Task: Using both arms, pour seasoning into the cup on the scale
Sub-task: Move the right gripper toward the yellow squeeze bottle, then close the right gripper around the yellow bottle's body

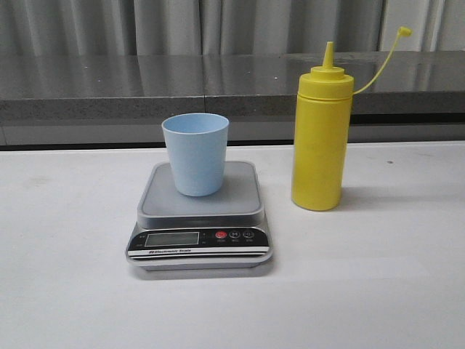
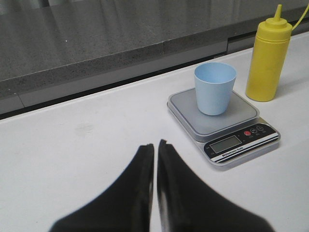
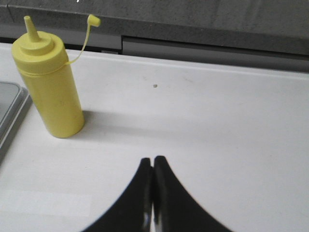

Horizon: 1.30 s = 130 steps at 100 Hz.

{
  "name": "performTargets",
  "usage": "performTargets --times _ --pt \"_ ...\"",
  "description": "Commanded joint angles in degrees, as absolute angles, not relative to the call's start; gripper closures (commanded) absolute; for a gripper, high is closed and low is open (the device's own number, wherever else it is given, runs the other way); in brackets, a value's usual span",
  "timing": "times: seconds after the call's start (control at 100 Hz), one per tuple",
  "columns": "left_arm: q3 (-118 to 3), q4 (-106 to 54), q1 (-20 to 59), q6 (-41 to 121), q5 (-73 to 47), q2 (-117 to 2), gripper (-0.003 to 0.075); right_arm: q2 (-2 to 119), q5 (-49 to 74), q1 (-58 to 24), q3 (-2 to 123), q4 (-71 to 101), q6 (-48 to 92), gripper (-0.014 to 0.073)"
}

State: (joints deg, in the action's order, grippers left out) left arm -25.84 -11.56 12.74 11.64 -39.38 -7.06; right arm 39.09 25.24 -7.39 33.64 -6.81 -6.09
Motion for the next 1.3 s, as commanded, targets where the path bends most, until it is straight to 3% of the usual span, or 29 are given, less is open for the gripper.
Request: performTargets --times 0.0,0.42,0.53,0.64,0.7,0.81,1.01,1.29 --pt "-27.4 -12.1 12.6 11.2 -35.3 -7.8 0.0710 42.7 21.4 -8.9 36.3 -6.7 -5.4 0.0661" --pt "-27.4 -12.1 12.6 11.2 -35.3 -7.8 0.0710 53.3 14.1 -14.4 36.3 -6.6 -5.4 0.0636" --pt "-27.4 -12.1 12.6 11.2 -35.3 -7.8 0.0710 56.0 11.0 -16.3 36.3 -4.9 -5.4 0.0456" --pt "-27.4 -12.1 12.6 11.2 -35.3 -7.8 0.0710 58.9 7.4 -17.8 36.3 -2.0 -5.4 0.0085" --pt "-27.4 -12.1 12.6 11.2 -35.3 -7.8 0.0710 60.9 5.1 -18.5 36.2 -1.3 -5.4 -0.0075" --pt "-27.4 -12.1 12.6 11.2 -35.3 -7.8 0.0710 64.1 -1.6 -20.0 35.7 -0.4 -5.4 -0.0037" --pt "-27.4 -12.1 12.6 11.2 -35.3 -7.8 0.0710 70.3 -19.4 -20.6 31.6 0.6 -5.4 -0.0038" --pt "-27.4 -12.1 12.6 11.2 -35.3 -7.8 0.0710 79.9 -34.8 -20.6 29.4 0.6 -5.4 -0.0038"
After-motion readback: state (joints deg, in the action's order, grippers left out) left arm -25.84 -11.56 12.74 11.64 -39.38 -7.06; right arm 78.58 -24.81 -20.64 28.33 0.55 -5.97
